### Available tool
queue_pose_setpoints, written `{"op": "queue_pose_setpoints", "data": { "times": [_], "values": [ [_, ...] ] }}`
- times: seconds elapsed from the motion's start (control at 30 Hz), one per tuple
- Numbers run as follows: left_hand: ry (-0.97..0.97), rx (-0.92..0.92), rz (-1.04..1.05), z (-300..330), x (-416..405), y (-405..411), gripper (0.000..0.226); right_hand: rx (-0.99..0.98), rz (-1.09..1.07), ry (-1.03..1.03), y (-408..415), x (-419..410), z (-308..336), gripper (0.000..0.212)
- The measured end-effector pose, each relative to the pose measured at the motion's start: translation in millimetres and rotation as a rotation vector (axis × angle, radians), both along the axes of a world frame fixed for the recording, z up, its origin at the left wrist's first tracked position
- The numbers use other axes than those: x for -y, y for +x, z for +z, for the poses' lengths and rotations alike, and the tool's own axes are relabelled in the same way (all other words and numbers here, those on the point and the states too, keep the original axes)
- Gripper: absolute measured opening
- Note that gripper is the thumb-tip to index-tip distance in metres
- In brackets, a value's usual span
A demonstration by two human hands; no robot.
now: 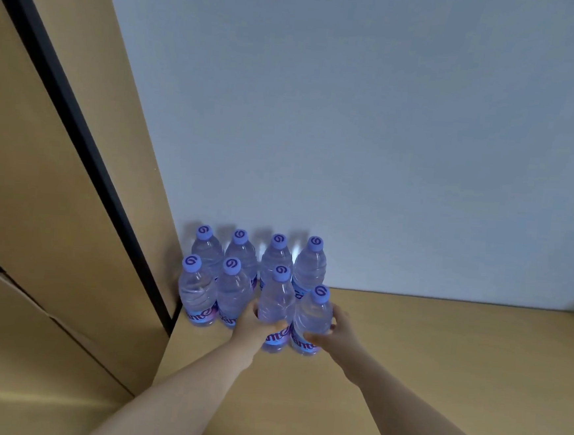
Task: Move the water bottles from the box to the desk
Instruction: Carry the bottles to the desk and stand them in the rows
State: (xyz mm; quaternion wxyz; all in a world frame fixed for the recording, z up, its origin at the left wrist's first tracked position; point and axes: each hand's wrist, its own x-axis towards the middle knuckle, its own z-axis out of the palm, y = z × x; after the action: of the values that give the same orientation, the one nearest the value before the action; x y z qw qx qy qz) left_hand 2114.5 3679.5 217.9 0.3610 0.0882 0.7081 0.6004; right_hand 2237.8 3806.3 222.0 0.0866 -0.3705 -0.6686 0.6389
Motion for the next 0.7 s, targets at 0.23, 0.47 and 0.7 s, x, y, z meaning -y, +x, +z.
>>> {"op": "queue_pose_setpoints", "data": {
  "times": [0.23, 0.47, 0.7],
  "values": [
    [0.026, -0.011, 0.148, -8.8, -8.1, 0.4, 0.041, 0.091, 0.035, 0.188, -14.4, -11.2, -5.5, 0.056],
    [0.018, -0.072, 0.299, -24.2, -16.5, 14.0, 0.056, 0.109, 0.068, 0.246, -19.0, -22.4, -9.3, 0.06],
    [0.021, 0.005, 0.334, -30.2, -26.4, 3.9, 0.039, 0.118, 0.01, 0.244, -29.6, -21.7, -14.7, 0.039]
  ]
}}
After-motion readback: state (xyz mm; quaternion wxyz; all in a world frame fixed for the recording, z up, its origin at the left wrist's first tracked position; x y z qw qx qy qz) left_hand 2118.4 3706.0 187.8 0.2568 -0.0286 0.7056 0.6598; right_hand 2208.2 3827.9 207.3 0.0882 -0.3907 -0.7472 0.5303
